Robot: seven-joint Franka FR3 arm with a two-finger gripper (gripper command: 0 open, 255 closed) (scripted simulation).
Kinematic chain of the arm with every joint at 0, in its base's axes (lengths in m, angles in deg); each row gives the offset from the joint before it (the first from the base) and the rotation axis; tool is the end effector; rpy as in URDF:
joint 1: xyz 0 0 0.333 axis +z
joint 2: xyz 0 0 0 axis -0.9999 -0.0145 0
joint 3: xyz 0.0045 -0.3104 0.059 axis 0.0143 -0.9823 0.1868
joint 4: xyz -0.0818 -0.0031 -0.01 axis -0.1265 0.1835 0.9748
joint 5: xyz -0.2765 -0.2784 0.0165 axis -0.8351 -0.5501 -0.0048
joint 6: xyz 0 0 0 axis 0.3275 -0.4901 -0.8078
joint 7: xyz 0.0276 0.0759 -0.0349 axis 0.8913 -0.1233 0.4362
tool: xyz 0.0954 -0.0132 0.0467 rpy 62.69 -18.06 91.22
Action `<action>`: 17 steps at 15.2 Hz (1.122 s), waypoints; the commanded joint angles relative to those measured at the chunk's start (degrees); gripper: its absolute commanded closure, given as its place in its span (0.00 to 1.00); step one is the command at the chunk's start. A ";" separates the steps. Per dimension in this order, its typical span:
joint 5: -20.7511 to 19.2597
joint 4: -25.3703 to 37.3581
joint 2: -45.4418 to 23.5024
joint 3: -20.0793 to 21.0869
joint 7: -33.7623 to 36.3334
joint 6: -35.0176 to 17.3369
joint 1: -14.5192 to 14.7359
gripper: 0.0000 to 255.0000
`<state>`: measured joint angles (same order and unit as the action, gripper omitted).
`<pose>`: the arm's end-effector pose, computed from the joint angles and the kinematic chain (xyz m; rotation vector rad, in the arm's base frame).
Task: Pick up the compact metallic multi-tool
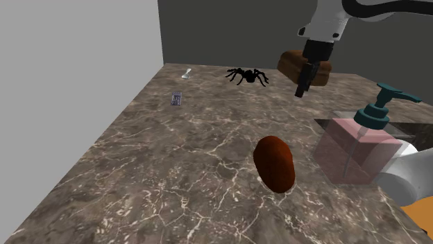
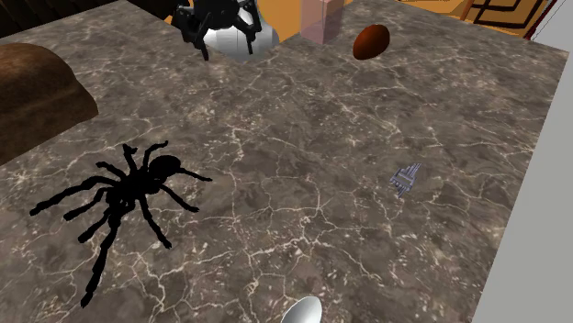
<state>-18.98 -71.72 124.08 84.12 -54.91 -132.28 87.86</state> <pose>0.2991 0.0106 0.6236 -3.0743 -0.2297 -0.0064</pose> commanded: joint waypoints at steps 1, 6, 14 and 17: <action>0.00 0.00 0.00 0.00 0.00 0.00 0.00 0.00; 0.45 6.35 -10.39 1.75 -3.28 -4.21 2.58 0.00; 0.17 19.43 -26.61 5.19 -7.82 -7.67 6.07 0.00; -0.40 25.24 -32.64 6.69 -9.22 -7.98 7.31 0.00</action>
<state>-19.12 -48.91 93.87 90.37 -63.49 -140.23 94.80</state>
